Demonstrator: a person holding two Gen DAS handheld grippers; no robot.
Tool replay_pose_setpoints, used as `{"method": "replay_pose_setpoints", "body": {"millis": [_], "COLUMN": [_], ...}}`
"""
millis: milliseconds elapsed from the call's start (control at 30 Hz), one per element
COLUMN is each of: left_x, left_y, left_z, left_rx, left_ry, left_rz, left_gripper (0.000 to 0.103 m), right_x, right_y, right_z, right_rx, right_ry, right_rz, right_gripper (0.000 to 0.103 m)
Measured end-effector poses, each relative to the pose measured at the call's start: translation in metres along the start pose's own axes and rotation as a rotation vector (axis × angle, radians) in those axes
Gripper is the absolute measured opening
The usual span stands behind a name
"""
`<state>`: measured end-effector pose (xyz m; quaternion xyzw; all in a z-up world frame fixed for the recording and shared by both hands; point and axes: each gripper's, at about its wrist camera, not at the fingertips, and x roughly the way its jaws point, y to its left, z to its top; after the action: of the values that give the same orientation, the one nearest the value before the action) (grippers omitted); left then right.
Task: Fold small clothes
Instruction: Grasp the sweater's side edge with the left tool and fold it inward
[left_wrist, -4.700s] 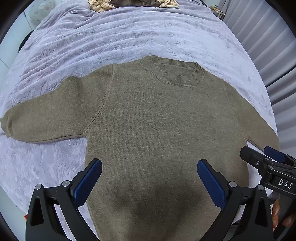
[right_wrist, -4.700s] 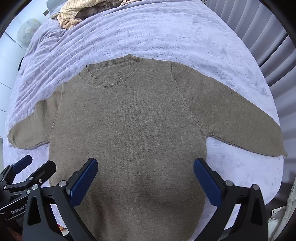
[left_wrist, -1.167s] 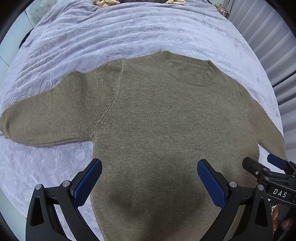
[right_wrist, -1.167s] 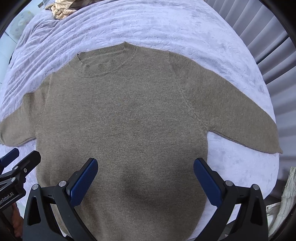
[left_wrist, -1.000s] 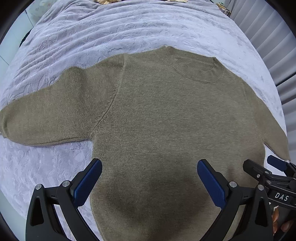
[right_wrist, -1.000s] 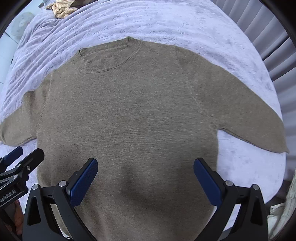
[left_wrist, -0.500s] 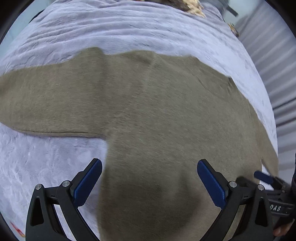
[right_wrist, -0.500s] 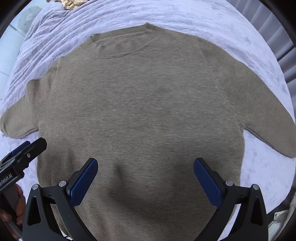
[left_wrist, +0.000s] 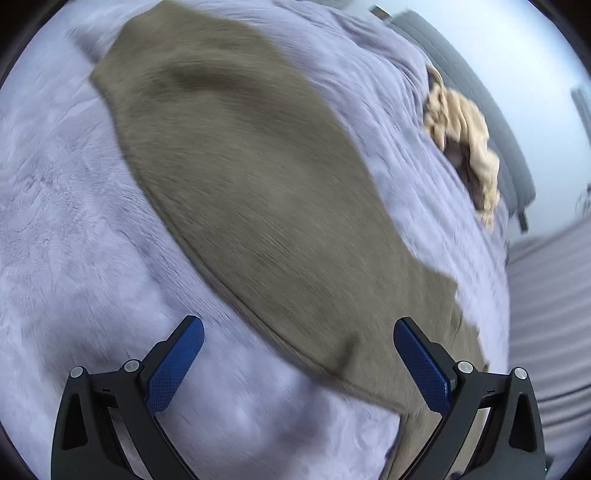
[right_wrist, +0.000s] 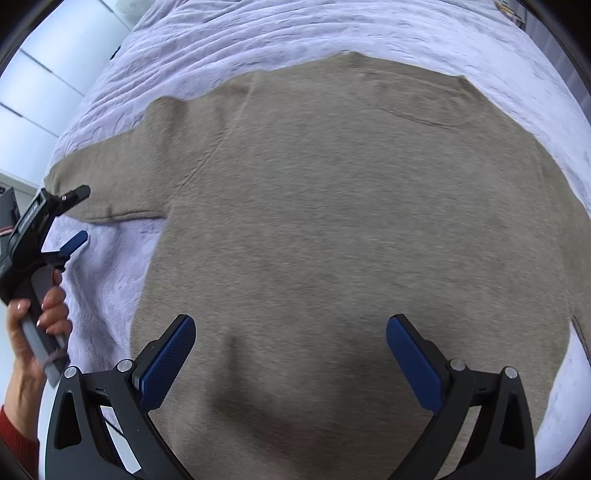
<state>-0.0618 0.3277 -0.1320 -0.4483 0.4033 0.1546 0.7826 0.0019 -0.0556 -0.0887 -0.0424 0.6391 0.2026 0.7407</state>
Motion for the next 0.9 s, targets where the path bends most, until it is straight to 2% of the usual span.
{"method": "replay_pose_setpoints", "body": {"millis": [100, 200, 233, 267, 333, 400, 567, 600, 767, 900], "left_x": [0.007, 0.005, 0.003, -0.001, -0.005, -0.007, -0.024, -0.029, -0.045, -0.037], "left_y": [0.017, 0.015, 0.013, 0.012, 0.010, 0.009, -0.018, -0.027, -0.091, -0.160], "left_z": [0.009, 0.016, 0.019, 0.024, 0.034, 0.038, 0.036, 0.035, 0.027, 0.001], "left_rx": [-0.070, -0.082, -0.076, -0.066, -0.045, -0.022, 0.091, 0.122, 0.297, 0.456], "left_ry": [-0.036, -0.091, -0.109, -0.132, -0.132, -0.139, -0.186, -0.198, -0.207, -0.147], "left_rz": [-0.063, -0.082, -0.078, -0.070, -0.068, -0.068, -0.030, -0.036, -0.144, -0.242], "left_gripper": [0.103, 0.102, 0.097, 0.088, 0.046, 0.025, 0.024, 0.012, 0.011, 0.011], "right_x": [0.003, 0.006, 0.007, 0.009, 0.009, 0.011, 0.010, 0.010, 0.005, -0.007], "right_y": [0.008, 0.017, 0.021, 0.024, 0.026, 0.029, 0.024, 0.024, 0.009, -0.007], "right_z": [-0.004, -0.006, -0.005, -0.004, -0.004, -0.001, -0.002, -0.002, -0.001, 0.002], "right_rx": [-0.023, -0.046, -0.052, -0.057, -0.064, -0.066, -0.055, -0.051, -0.012, 0.031], "right_ry": [0.012, 0.024, 0.027, 0.030, 0.032, 0.033, 0.035, 0.032, 0.019, -0.014], "right_rz": [0.019, 0.020, 0.019, 0.018, 0.019, 0.021, 0.040, 0.043, 0.055, 0.060], "right_gripper": [0.103, 0.103, 0.103, 0.103, 0.103, 0.103, 0.103, 0.103, 0.103, 0.103]}}
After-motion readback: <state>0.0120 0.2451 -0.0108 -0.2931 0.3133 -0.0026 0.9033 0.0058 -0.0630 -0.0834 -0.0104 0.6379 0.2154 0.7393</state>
